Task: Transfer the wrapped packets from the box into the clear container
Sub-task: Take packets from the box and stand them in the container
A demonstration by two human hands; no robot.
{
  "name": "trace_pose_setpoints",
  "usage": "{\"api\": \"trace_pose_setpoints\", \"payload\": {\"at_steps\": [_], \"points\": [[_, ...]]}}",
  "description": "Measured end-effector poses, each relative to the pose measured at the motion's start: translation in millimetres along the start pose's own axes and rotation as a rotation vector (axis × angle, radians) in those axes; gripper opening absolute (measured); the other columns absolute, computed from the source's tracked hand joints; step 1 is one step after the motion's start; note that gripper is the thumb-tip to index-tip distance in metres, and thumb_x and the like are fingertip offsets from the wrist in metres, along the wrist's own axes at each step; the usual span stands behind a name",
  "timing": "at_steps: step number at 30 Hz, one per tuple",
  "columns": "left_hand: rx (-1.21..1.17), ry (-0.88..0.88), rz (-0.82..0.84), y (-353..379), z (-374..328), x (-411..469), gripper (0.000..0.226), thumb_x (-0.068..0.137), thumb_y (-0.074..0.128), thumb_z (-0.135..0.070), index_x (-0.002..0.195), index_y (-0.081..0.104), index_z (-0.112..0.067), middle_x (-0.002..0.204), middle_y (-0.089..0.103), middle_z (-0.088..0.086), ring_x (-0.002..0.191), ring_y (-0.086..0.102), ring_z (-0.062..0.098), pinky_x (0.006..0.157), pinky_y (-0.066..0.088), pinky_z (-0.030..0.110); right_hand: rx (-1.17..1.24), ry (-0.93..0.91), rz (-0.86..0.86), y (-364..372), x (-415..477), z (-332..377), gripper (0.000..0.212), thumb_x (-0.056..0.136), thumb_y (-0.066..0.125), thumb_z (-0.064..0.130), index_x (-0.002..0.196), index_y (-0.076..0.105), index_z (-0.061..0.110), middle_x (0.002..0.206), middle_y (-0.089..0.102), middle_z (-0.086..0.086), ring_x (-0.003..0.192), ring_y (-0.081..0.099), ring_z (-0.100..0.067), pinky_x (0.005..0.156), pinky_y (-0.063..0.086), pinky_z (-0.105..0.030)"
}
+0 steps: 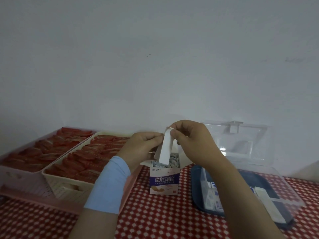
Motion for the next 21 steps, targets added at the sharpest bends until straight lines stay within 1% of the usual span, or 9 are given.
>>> {"api": "trace_pose_setpoints", "payload": {"at_steps": [2,4,8,12,15,17,19,20,21], "points": [[-0.098,-0.011,0.029,2,0,0,0.025,0.098,0.056,-0.024,0.106,0.076,-0.01,0.099,0.076,0.013,0.088,0.07,0.027,0.075,0.057,0.039,0.028,-0.007,-0.02,-1,-1,2,0.016,0.096,0.064,0.017,0.088,0.072,0.029,0.081,0.073,0.014,0.079,0.066,0.002,0.071,0.051,-0.011],[-0.248,-0.045,0.066,5,-2,-3,0.031,0.098,0.053,-0.025,0.112,0.07,-0.003,0.103,0.074,0.02,0.09,0.072,0.032,0.076,0.06,0.042,0.078,-0.013,-0.041,-1,-2,5,0.018,0.095,0.065,0.014,0.087,0.073,0.028,0.078,0.073,0.012,0.075,0.066,0.001,0.068,0.05,-0.009],[-0.468,-0.083,0.196,10,0,-8,0.039,0.088,0.059,-0.024,0.115,0.065,0.003,0.105,0.071,0.025,0.087,0.071,0.035,0.077,0.062,0.045,0.223,-0.007,-0.04,-1,-5,11,0.017,0.095,0.064,0.006,0.095,0.072,0.021,0.081,0.071,0.011,0.068,0.066,0.005,0.063,0.049,-0.008],[-0.544,-0.045,0.259,12,6,-7,0.031,0.084,0.068,-0.025,0.104,0.076,-0.002,0.103,0.071,0.021,0.083,0.072,0.03,0.074,0.061,0.041,0.326,-0.001,0.012,0,-6,12,0.024,0.096,0.062,0.004,0.113,0.067,0.02,0.076,0.07,0.007,0.062,0.068,-0.005,0.063,0.053,-0.016],[-0.566,-0.05,0.252,16,8,-6,0.026,0.082,0.062,-0.022,0.093,0.08,-0.006,0.092,0.072,0.016,0.075,0.072,0.025,0.068,0.061,0.038,0.287,-0.021,0.04,0,-7,14,0.029,0.097,0.062,0.006,0.119,0.064,0.024,0.076,0.07,0.008,0.067,0.068,-0.009,0.068,0.056,-0.022],[-0.563,-0.035,0.256,18,7,-7,0.024,0.082,0.065,-0.02,0.095,0.078,-0.006,0.091,0.071,0.016,0.073,0.07,0.025,0.063,0.06,0.036,0.187,-0.037,0.027,1,-8,14,0.026,0.097,0.062,0.013,0.117,0.063,0.03,0.084,0.069,0.012,0.073,0.068,-0.006,0.073,0.057,-0.024],[-0.577,-0.028,0.233,18,7,-6,0.023,0.084,0.07,-0.021,0.099,0.078,-0.006,0.093,0.071,0.016,0.073,0.07,0.026,0.063,0.059,0.035,0.074,-0.046,-0.01,-1,-12,15,0.014,0.097,0.062,0.022,0.106,0.063,0.033,0.101,0.067,0.019,0.085,0.067,-0.002,0.079,0.056,-0.028],[-0.587,-0.027,0.209,18,6,-5,0.024,0.084,0.07,-0.022,0.1,0.077,-0.005,0.094,0.071,0.016,0.075,0.069,0.026,0.064,0.059,0.034,0.036,-0.064,-0.026,-4,-14,16,0.006,0.097,0.063,0.027,0.098,0.063,0.032,0.111,0.064,0.022,0.095,0.065,0.0,0.084,0.055,-0.03],[-0.611,-0.027,0.187,18,6,-4,0.027,0.084,0.07,-0.023,0.102,0.077,-0.004,0.096,0.07,0.017,0.077,0.069,0.025,0.065,0.059,0.033,0.013,-0.097,-0.031,-8,-18,17,0.005,0.095,0.065,0.03,0.09,0.063,0.03,0.12,0.061,0.024,0.106,0.061,0.003,0.09,0.053,-0.03]]}}
Point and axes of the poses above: each hand's wrist, its own x-axis towards the middle knuckle, its own y-axis out of the palm, z = x × y, the point moved 1 cm from there along x, towards the middle knuckle
